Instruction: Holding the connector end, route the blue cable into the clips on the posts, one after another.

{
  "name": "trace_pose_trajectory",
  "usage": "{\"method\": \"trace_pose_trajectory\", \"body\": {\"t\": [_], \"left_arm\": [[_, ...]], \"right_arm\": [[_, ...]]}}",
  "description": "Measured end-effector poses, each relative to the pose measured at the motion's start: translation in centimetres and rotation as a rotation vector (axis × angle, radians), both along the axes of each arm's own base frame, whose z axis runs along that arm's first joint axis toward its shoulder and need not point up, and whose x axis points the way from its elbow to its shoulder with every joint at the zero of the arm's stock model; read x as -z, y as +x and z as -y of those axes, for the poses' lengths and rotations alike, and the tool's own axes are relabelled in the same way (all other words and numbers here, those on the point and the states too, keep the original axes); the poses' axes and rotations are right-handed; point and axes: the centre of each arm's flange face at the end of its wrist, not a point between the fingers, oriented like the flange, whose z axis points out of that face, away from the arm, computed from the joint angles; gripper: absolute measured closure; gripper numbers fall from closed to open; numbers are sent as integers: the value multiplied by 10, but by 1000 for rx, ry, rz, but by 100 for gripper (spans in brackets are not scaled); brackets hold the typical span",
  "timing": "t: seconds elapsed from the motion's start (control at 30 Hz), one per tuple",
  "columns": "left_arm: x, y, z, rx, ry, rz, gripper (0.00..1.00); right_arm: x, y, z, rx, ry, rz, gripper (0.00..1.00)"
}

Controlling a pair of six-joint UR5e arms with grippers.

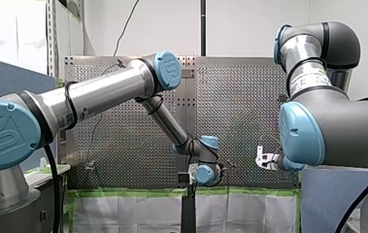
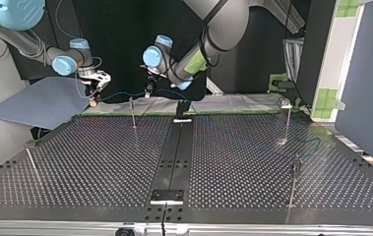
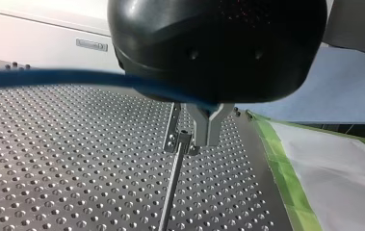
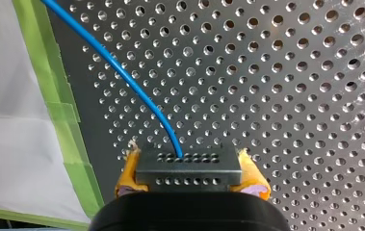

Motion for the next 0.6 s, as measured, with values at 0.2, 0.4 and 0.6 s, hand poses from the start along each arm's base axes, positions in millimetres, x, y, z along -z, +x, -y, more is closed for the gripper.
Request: {"method": "trace_pose_trajectory", "body": {"t": [0.2, 0.4, 0.6], "left_arm": [[-1, 3, 0, 10, -14, -3, 98], [3, 7, 0, 12, -18, -6, 98], [1, 18, -1, 5, -26, -3, 98]], "right_arm": [[6, 0, 2, 2, 0, 0, 100], [28, 0, -1, -1, 30, -6, 100], [32, 0, 2, 0, 32, -6, 100]]}}
